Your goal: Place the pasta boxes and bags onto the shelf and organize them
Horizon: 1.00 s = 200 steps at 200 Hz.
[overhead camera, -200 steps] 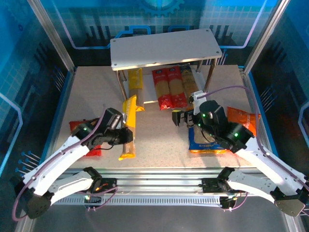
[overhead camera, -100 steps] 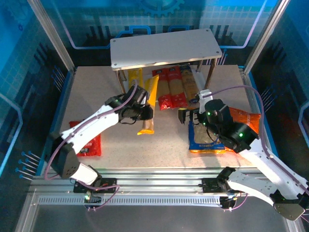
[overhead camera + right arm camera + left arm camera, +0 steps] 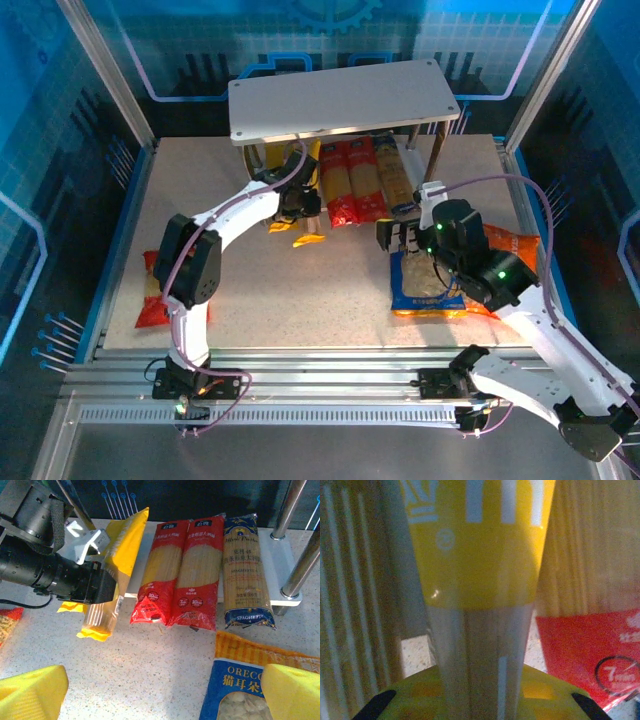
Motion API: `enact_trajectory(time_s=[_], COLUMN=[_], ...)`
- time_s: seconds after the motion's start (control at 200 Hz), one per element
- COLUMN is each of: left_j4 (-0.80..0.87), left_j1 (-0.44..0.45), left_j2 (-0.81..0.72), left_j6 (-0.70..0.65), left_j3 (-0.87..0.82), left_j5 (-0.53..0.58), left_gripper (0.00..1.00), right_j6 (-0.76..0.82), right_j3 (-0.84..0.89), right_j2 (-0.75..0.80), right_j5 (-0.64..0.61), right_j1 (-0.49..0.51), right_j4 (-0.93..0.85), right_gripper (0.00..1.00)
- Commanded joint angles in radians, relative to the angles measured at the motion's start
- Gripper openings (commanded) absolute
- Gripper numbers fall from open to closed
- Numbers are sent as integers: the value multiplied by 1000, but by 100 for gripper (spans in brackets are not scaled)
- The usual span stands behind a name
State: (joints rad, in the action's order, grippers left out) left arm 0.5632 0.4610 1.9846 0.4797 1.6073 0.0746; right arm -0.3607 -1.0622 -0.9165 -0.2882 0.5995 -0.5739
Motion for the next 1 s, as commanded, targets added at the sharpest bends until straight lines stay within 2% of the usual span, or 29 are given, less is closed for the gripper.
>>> enact_trajectory(time_s=[0.0,0.72,0.961,0.996], left_j4=[-109,-36,18,19], left_j1=[-8,-42,-45,-45], left_j2=[-20,100,158,163], left_j6=[5,26,33,37], left_j3=[102,246,300,299], left_j5=[21,123,101,98], left_gripper=[0,0,0,4], right_j6=[13,5,-3,-5], right_j3=[-16,21,32,33], right_j2=[-18,-22,-19,-19], right_j5=[40,125,147,149], right_j1=[-22,-114,-135,-136], right_j4=[23,46,57,57], right_gripper=[100,100,100,100])
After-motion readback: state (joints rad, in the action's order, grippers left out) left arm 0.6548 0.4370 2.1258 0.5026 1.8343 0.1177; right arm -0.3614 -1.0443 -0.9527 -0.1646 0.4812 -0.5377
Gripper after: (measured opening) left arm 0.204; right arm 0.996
